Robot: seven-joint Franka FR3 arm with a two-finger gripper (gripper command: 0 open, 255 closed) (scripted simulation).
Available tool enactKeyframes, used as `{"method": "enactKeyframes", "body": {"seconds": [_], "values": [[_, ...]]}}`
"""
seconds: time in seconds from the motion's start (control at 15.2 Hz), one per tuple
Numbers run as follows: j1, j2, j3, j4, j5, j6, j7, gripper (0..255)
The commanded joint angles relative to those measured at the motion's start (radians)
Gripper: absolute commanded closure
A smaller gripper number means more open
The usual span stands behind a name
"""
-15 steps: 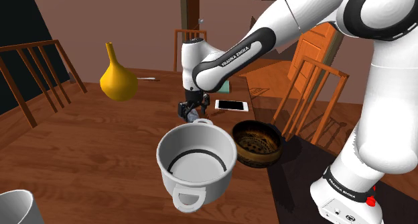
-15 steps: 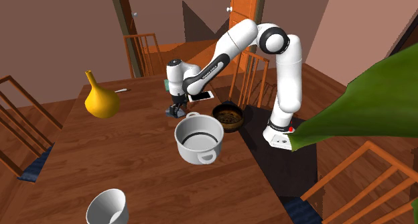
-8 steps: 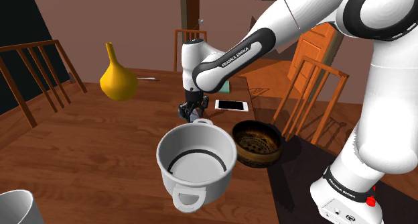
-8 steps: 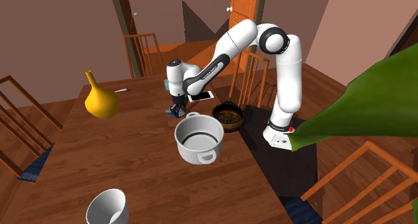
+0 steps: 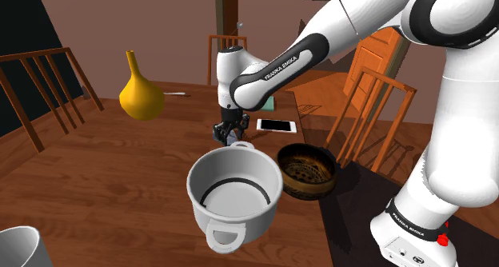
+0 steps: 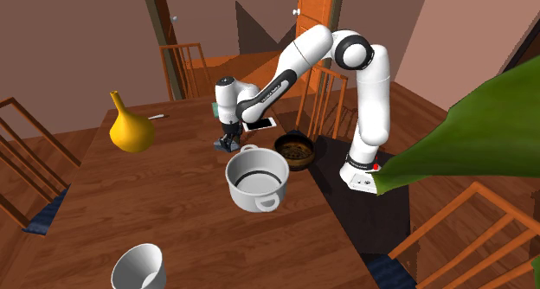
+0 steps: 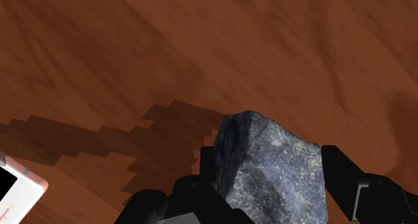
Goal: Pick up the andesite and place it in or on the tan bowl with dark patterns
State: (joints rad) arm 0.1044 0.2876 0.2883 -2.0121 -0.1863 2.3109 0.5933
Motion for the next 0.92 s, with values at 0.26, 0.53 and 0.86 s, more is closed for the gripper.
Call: {"method": "enactKeyframes", "body": {"seconds": [0.26, 0.53, 0.86], "values": [[-0.004, -0.031, 0.006, 0.015, 0.016, -0.045, -0.013, 255], [-0.007, -0.059, 0.010, 0.035, 0.031, -0.091, -0.025, 255], [-0.010, -0.091, 0.015, 0.065, 0.048, -0.150, -0.038, 255]]}}
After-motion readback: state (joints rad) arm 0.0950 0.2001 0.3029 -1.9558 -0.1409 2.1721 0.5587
